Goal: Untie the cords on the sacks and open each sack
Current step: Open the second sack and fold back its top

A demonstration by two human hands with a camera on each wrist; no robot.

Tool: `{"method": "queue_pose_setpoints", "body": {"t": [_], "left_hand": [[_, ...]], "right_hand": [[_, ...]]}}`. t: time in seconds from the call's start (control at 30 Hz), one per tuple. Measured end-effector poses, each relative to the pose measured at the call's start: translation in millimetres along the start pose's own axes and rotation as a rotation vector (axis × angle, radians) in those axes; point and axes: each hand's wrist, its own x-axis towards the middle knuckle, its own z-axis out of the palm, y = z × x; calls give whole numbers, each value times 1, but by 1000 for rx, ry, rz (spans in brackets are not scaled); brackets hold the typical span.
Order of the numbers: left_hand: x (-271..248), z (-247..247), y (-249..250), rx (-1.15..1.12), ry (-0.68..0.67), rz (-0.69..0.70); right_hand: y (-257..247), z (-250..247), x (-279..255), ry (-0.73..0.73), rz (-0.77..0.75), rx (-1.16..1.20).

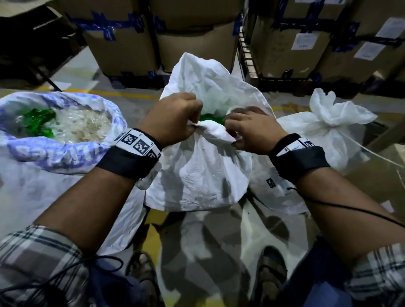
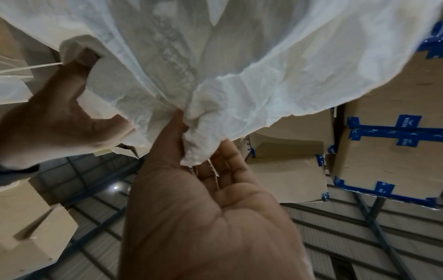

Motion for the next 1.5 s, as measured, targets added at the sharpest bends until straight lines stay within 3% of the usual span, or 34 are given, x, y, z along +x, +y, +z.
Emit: {"method": "queue_pose_setpoints", "body": {"t": [0.1,0.2,0.3,0.4,0.57,0.67,0.77,0.9,1.03,1.17,1.23,1.33,1.43,1.5], "left_hand": [[-2,-2,7,69,-6,21],[-3,-15,0,196,215,30],[1,-27,-15,309,450,46],[3,-23,-17,297,491,-2],[-12,16,-17,291,168,-46],[-15,30,-12,278,70,-1],[-16,42,-6,334,-9,63],[-16,49,3,286,-87,-29],[-12,44,2,166,-224,-85],[-2,20,0,-95,-365,-195],[4,6,-2,-184,-327,-160],[11,-19,-11,-215,-164,-99],[9,-27,-14,-76,62,-42],[1,-16,-8,63,225,-17]], "right_hand": [[4,-8,-3,81,110,65],[12,-23,-7,414,210,38],[11,-30,-6,711,180,-92],[9,-21,-2,815,129,-152],[5,25,1,746,-15,-157],[2,46,-4,636,-53,-121],[-3,51,-11,376,-44,-37],[-10,42,-15,44,5,131],[-8,26,-13,62,83,106],[-2,11,-12,147,29,-25],[-2,2,-12,221,20,-41],[-1,-11,-13,372,28,-85],[-8,-17,-11,472,30,-120],[-9,-22,-7,521,152,26]]}}
